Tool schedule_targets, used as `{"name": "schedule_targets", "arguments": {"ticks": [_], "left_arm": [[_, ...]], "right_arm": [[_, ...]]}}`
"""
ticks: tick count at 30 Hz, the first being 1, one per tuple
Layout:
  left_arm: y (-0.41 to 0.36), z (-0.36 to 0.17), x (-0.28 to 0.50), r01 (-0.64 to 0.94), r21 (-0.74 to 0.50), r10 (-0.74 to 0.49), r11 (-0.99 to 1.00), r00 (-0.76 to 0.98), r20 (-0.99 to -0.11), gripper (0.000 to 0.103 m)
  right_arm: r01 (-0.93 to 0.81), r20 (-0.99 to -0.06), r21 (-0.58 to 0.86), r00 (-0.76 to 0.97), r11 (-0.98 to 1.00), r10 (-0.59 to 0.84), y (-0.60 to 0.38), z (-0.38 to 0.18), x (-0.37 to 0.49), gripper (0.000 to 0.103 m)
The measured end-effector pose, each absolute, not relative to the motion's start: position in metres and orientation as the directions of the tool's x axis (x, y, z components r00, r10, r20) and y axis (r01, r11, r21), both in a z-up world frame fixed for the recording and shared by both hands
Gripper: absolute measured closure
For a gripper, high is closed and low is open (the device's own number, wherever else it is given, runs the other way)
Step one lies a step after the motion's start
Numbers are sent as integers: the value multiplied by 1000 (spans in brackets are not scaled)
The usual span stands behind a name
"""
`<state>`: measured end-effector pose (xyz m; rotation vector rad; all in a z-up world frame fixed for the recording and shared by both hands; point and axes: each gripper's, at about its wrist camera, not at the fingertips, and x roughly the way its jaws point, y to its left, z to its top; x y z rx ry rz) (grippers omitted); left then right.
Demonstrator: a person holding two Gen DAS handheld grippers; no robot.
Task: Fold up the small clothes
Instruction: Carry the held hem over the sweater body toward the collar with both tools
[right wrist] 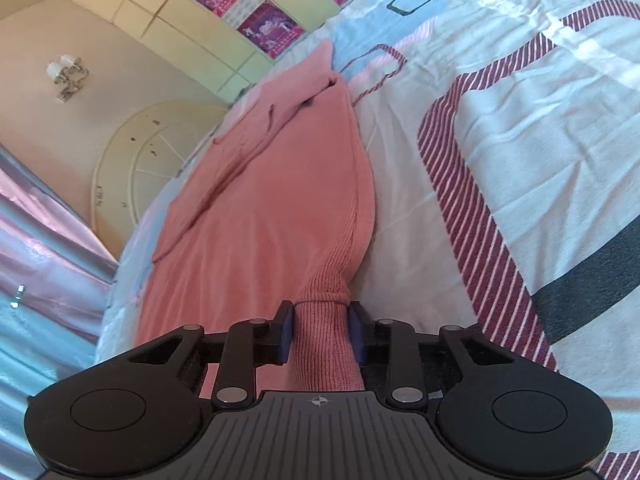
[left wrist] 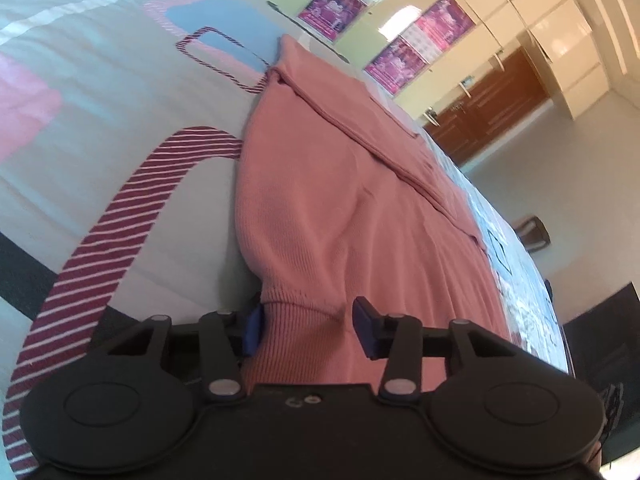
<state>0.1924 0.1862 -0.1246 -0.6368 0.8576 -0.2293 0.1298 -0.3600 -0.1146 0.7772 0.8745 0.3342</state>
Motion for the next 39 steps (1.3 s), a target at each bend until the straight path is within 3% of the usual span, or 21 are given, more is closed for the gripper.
{"name": "schedule_targets", "arguments": {"ticks": [8,14,21,24,28,33,38,39], "left_arm": [[184,-128,214,-77,-618,-416,783,673,-611,60],[187,-136,215,-24,-671,-493,741,659,-568,60],[193,-145,198,-26,-693,-517,720,647,-560,73],[188,-141,202,-18,-679,-511,734,645,-568,73],[186,-139,200,-18,-702,-519,712,660,-543,73],[193,-147,190,-61,-758,-519,649,693,-501,72],[187,-153,179,-32,-806,-583,591,674,-454,72],[186,-155,179,-22,-820,-596,571,676,-434,67]], "right_arm": [[99,-554,730,665,676,501,-371,-118,153,73],[69,-515,784,627,617,584,-375,-124,152,73],[28,-502,787,609,616,614,-377,-119,128,73],[16,-498,792,594,610,631,-375,-117,133,73],[-7,-390,865,618,501,683,-377,-115,140,73],[54,-460,837,607,544,648,-383,-121,143,73],[27,-443,853,566,522,695,-376,-128,129,73],[24,-442,852,570,524,692,-375,-127,128,73]]}}
